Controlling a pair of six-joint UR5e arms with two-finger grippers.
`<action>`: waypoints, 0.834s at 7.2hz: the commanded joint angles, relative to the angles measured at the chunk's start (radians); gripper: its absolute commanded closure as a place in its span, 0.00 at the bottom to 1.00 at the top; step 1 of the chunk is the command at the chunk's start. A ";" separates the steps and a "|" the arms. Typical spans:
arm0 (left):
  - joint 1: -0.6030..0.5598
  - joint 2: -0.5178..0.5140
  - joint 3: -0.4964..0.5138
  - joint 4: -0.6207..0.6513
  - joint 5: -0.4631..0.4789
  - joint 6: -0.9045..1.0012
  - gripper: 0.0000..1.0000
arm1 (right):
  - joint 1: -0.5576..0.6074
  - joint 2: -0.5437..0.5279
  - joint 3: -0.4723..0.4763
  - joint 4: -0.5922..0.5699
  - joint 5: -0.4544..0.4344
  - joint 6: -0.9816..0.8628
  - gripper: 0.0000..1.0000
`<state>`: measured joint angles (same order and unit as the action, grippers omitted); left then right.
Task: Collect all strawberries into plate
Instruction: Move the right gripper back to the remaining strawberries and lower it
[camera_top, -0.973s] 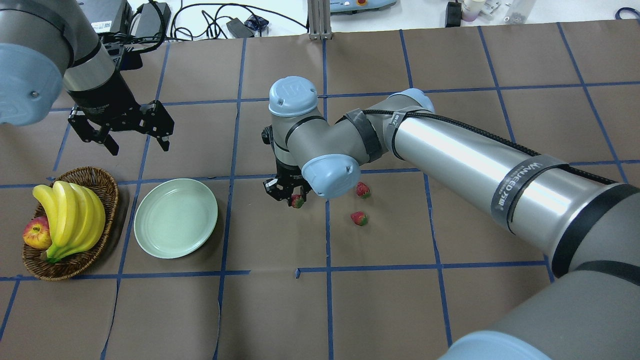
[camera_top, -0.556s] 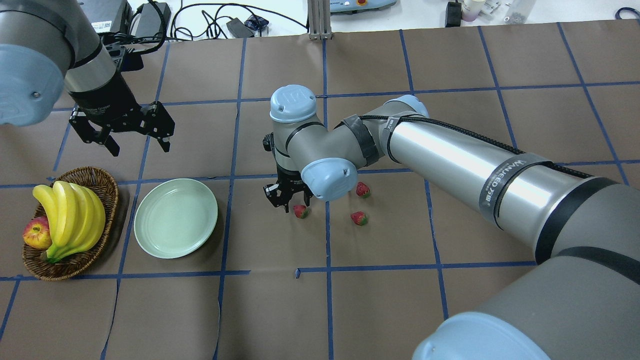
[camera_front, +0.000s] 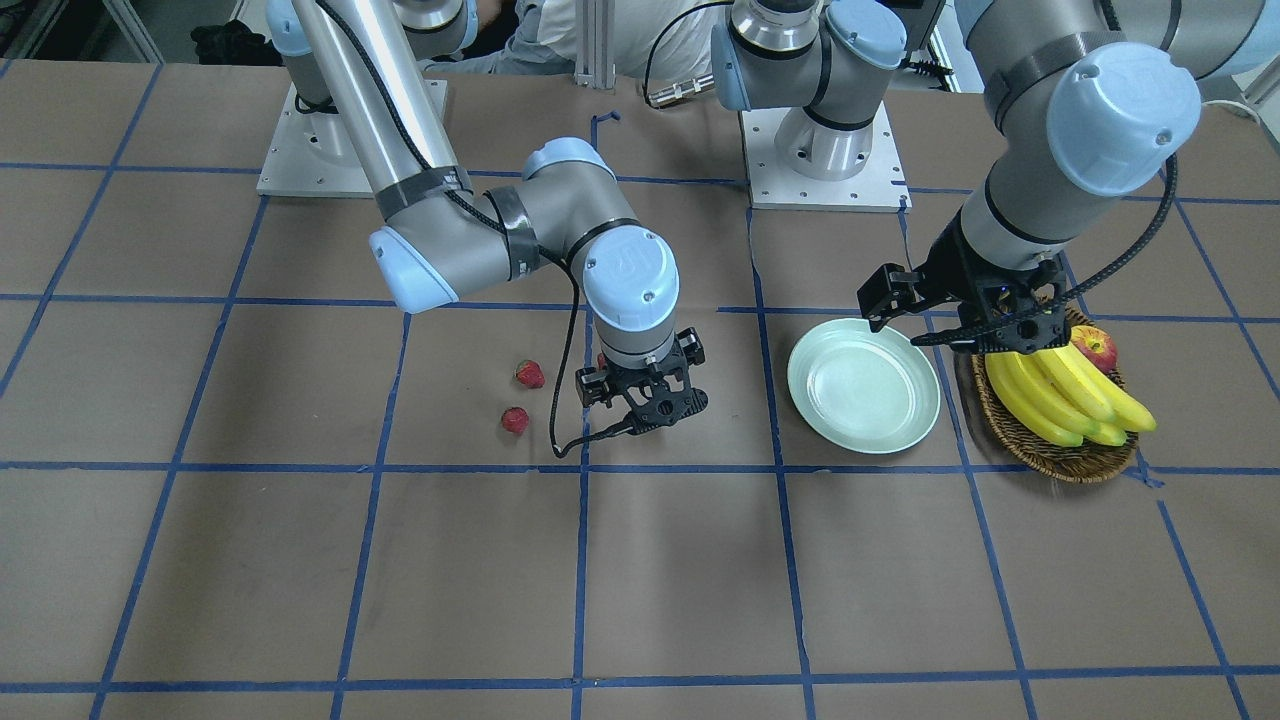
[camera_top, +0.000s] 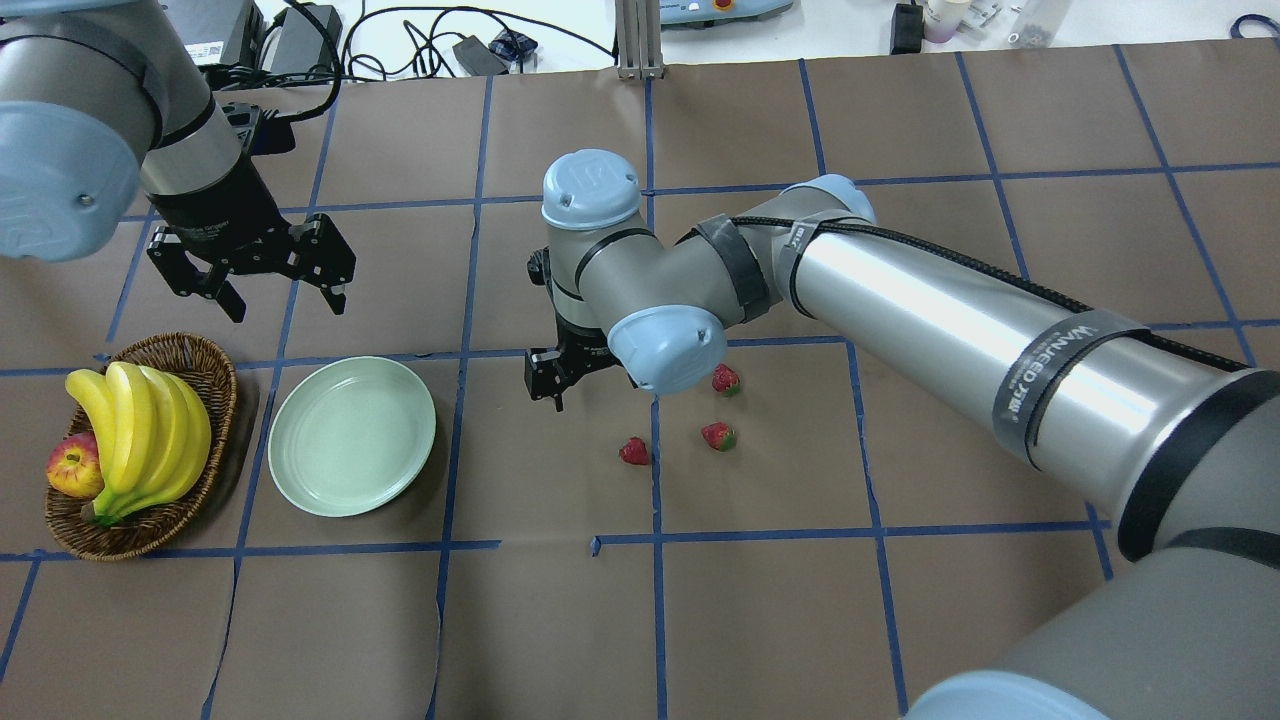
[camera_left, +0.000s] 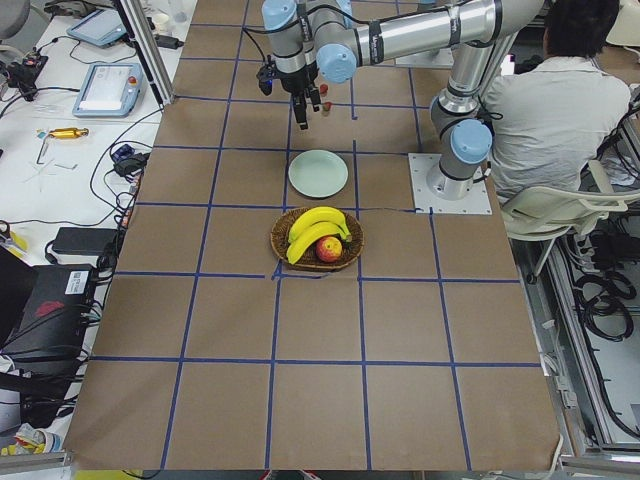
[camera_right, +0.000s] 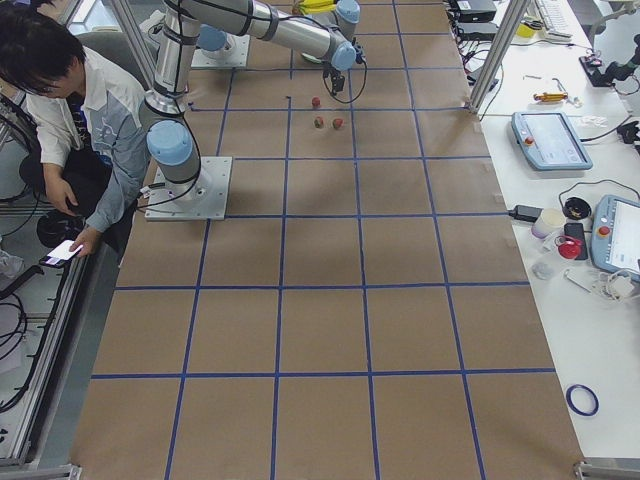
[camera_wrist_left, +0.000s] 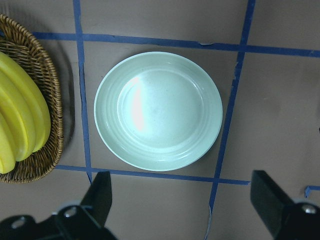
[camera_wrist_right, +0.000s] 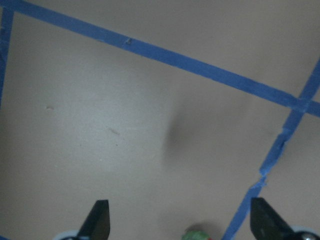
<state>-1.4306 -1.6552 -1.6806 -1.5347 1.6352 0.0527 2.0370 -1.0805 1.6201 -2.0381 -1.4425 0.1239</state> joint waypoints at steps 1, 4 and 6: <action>-0.005 -0.002 -0.001 0.001 0.000 -0.002 0.00 | -0.052 -0.065 0.000 0.073 -0.061 0.041 0.00; -0.005 -0.002 -0.001 0.001 -0.002 -0.002 0.00 | -0.191 -0.107 0.003 0.185 -0.099 -0.028 0.00; -0.016 -0.002 -0.002 -0.001 -0.003 -0.004 0.00 | -0.237 -0.095 0.033 0.171 -0.102 -0.073 0.00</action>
<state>-1.4410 -1.6565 -1.6817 -1.5343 1.6335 0.0503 1.8342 -1.1821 1.6356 -1.8613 -1.5413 0.0675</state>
